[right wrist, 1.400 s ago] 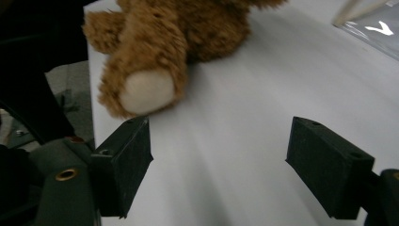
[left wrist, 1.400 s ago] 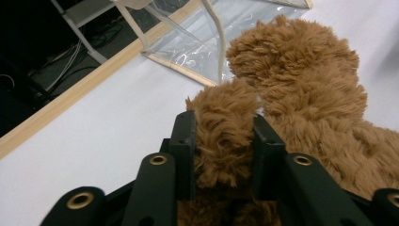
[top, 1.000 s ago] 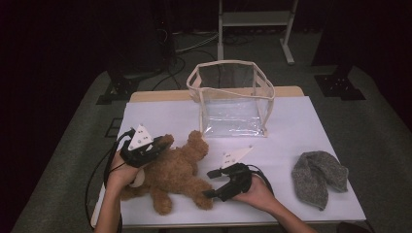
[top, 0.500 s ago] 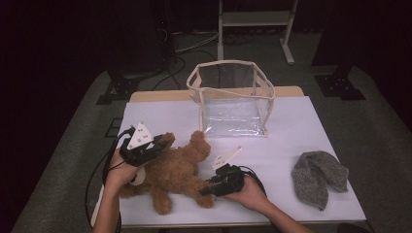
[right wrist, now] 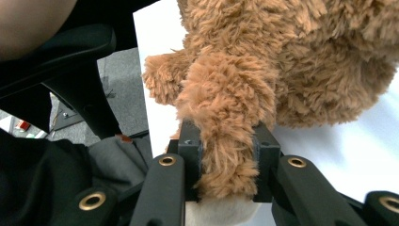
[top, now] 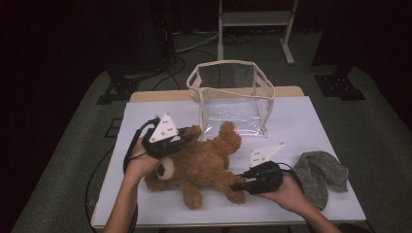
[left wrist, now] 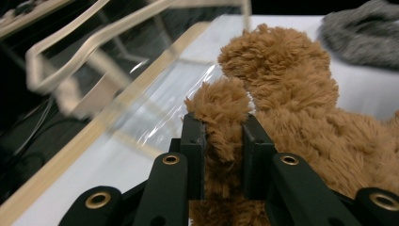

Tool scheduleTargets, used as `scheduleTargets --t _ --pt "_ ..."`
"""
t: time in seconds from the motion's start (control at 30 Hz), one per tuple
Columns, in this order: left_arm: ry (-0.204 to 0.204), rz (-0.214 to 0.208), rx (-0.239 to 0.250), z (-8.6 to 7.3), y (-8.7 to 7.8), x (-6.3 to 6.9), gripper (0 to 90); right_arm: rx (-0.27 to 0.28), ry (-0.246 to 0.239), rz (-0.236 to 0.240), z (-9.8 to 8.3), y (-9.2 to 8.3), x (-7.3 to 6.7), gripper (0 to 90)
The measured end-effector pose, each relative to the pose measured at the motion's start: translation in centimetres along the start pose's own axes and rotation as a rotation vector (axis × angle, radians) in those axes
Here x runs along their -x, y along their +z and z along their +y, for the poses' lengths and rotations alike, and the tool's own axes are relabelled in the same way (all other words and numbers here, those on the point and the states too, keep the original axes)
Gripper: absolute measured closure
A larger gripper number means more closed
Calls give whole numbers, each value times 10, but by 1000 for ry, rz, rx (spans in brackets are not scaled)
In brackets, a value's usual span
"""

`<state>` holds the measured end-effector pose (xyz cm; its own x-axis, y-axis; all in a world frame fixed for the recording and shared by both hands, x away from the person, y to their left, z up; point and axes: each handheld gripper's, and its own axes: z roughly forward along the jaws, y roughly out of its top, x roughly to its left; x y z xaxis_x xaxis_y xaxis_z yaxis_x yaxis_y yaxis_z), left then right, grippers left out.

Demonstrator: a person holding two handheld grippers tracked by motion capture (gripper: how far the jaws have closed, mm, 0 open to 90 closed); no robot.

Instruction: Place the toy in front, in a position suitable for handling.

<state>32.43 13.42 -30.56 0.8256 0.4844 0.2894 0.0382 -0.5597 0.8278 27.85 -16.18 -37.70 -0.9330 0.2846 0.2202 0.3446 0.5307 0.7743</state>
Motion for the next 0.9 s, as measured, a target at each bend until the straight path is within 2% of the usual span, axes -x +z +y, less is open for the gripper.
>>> scheduleTargets --t 0.03,0.07,0.1,0.27,0.33,0.37,0.4,0.47,0.5,0.53,0.63,0.67,0.7,0.73,0.83,0.87,0.9 --pt "4 -11 4 4 5 2 754 -4 -7 -33 -8 -16 -1 711" --pt "20 -45 13 14 18 8 754 -6 4 -48 -14 -27 -2 711" --pt "20 -45 13 14 18 8 755 -6 4 -48 -14 -27 -2 711" --pt "53 -140 19 33 57 25 754 -13 52 -110 -43 -65 1 708" --pt "54 -178 9 36 74 30 754 -22 76 -132 -58 -73 3 708" --pt "59 -189 3 36 81 31 753 -37 103 -149 -72 -76 5 707" --pt "63 -208 -7 37 90 34 753 -37 103 -149 -72 -76 5 707" --pt "64 -230 -8 38 101 38 752 -51 138 -157 -88 -76 10 701" --pt "62 -243 -2 40 106 39 751 -66 164 -151 -97 -74 13 664" --pt "62 -243 -2 40 106 39 748 -66 164 -151 -97 -74 13 664" --pt "87 -237 -28 43 106 40 735 -51 145 -148 -97 -75 15 534" --pt "88 -238 -31 42 106 40 730 -45 126 -166 -93 -76 14 492" --pt "84 -240 -30 42 105 39 726 -23 104 -179 -89 -77 14 475" --pt "83 -247 -25 41 103 37 717 33 82 -188 -79 -75 14 403" --pt "74 -255 -12 40 101 38 679 59 25 -221 -63 -60 16 325" --pt "81 -249 -14 39 98 38 661 52 3 -239 -59 -53 17 325" --pt "81 -249 -14 39 98 38 648 52 3 -239 -59 -53 17 325"
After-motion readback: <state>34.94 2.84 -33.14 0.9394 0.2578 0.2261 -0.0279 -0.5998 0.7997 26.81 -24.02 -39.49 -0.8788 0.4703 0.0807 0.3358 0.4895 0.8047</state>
